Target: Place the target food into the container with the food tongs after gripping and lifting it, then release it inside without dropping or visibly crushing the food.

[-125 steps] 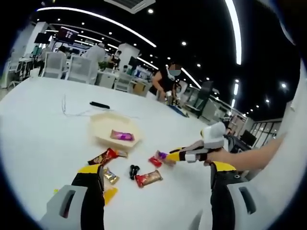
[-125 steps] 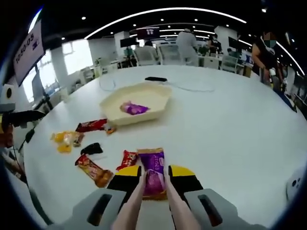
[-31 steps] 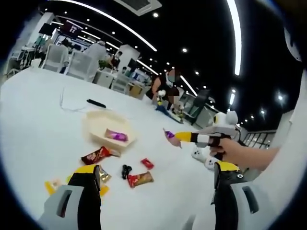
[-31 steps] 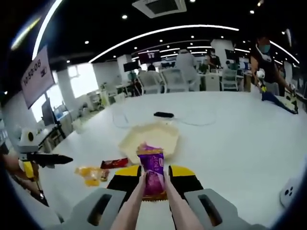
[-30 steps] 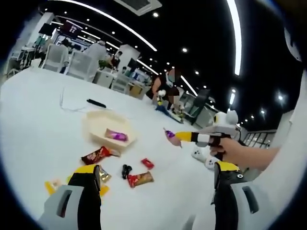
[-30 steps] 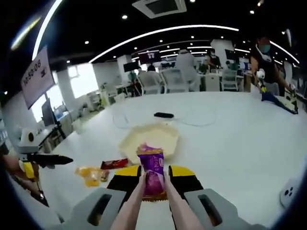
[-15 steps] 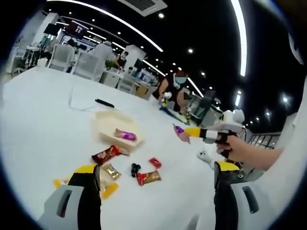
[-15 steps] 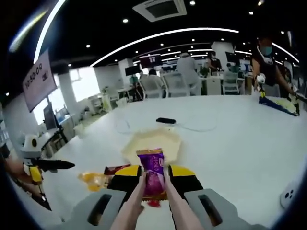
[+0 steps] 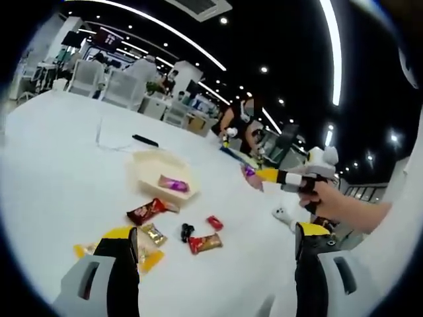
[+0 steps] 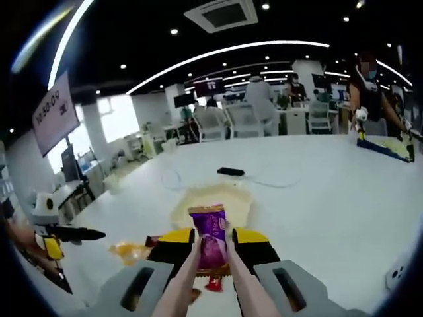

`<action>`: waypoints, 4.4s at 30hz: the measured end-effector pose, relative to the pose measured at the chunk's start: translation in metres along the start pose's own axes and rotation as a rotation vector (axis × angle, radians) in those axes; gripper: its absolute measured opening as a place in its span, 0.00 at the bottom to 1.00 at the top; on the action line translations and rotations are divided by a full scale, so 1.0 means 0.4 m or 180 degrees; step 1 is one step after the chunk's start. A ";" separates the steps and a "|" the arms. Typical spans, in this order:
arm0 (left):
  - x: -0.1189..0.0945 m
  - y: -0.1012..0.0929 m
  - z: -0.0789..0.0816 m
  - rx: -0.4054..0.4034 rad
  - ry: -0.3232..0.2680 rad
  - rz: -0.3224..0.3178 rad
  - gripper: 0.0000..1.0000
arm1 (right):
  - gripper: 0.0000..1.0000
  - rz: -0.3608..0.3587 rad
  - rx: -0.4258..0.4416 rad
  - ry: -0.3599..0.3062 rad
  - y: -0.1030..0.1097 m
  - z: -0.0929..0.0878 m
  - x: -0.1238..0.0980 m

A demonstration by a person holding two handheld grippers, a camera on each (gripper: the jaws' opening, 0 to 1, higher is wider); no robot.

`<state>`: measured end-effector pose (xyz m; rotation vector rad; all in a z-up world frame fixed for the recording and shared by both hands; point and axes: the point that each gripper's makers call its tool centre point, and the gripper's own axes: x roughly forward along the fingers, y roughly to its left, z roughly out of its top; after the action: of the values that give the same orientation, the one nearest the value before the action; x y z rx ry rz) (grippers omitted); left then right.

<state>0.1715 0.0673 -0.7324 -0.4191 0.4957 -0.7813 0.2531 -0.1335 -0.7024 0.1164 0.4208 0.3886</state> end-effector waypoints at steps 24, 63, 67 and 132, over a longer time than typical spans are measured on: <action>0.004 0.003 -0.004 -0.0020 0.0016 0.0004 0.99 | 0.22 0.0030 -0.0032 -0.0051 0.002 0.035 0.019; 0.013 0.004 0.003 -0.0009 0.0025 -0.0029 0.99 | 0.22 0.0098 -0.0159 -0.0159 0.011 0.115 0.056; 0.011 0.008 0.002 -0.0022 0.0016 -0.0016 0.99 | 0.22 0.0109 -0.0172 -0.0162 0.013 0.120 0.062; 0.027 0.000 0.060 0.0000 -0.0050 -0.0020 0.99 | 0.22 0.0164 -0.0062 -0.0166 0.009 0.145 0.149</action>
<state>0.1915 0.0634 -0.7158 -0.4267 0.4798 -0.7837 0.3262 -0.1087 -0.6715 0.1185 0.3629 0.4393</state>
